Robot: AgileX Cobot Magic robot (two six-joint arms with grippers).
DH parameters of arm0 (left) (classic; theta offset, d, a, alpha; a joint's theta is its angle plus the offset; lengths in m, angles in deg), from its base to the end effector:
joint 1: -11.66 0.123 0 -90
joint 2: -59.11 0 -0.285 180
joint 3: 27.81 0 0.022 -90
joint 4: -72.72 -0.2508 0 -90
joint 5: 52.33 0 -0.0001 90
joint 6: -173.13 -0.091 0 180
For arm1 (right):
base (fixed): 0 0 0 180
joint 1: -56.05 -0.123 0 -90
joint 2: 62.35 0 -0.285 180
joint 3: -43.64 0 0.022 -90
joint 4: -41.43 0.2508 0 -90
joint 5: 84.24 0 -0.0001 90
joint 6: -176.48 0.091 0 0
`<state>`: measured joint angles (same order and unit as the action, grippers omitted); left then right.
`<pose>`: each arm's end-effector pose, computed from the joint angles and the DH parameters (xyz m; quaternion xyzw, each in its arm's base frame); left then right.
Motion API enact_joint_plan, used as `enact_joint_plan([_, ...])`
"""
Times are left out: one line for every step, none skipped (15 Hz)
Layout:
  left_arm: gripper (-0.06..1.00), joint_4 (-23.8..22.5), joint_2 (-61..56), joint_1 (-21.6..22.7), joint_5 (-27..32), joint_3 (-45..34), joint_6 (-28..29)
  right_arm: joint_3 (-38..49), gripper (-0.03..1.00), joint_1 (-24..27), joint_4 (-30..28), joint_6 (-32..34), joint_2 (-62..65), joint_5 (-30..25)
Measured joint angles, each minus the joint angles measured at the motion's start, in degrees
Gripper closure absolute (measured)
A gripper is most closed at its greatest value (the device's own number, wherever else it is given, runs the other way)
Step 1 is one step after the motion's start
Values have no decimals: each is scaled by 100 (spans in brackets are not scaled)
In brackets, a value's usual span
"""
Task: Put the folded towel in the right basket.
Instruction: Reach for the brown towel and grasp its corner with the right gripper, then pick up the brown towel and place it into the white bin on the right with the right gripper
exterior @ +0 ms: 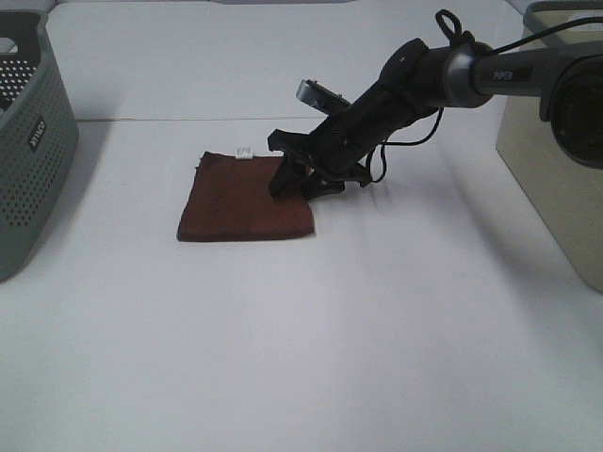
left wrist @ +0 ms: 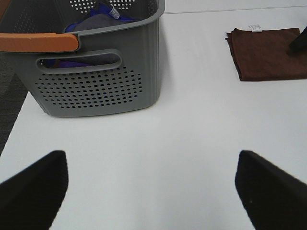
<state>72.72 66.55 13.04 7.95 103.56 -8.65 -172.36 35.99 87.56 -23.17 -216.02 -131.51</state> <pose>-0.0053 -0.0001 0.2777 0.0030 0.8497 0.0145 0.5271 0.4727 0.2240 0.0827 -0.0974 0.9346 0.3206 0.1194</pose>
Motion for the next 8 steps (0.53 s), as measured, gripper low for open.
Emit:
enact_joint_plan([6, 0, 0, 0, 0, 0, 0, 0, 63, 0, -6, 63, -23, 29])
enact_joint_plan([6, 0, 0, 0, 0, 0, 0, 0, 63, 0, -6, 63, -23, 29])
enact_joint_plan([6, 0, 0, 0, 0, 0, 0, 0, 77, 0, -46, 155, -46, 40])
enact_joint_plan([6, 0, 0, 0, 0, 0, 0, 0, 90, 6, -57, 218, -74, 52])
enact_joint_plan([6, 0, 0, 0, 0, 0, 0, 0, 94, 6, -57, 223, -74, 52])
enact_joint_plan([6, 0, 0, 0, 0, 0, 0, -63, 94, 6, -69, 223, -80, -6])
enact_joint_plan([6, 0, 0, 0, 0, 0, 0, -183, 94, 6, -109, 229, -80, -178])
enact_joint_plan([6, 0, 0, 0, 0, 0, 0, -361, 94, 6, -201, 229, -74, -435])
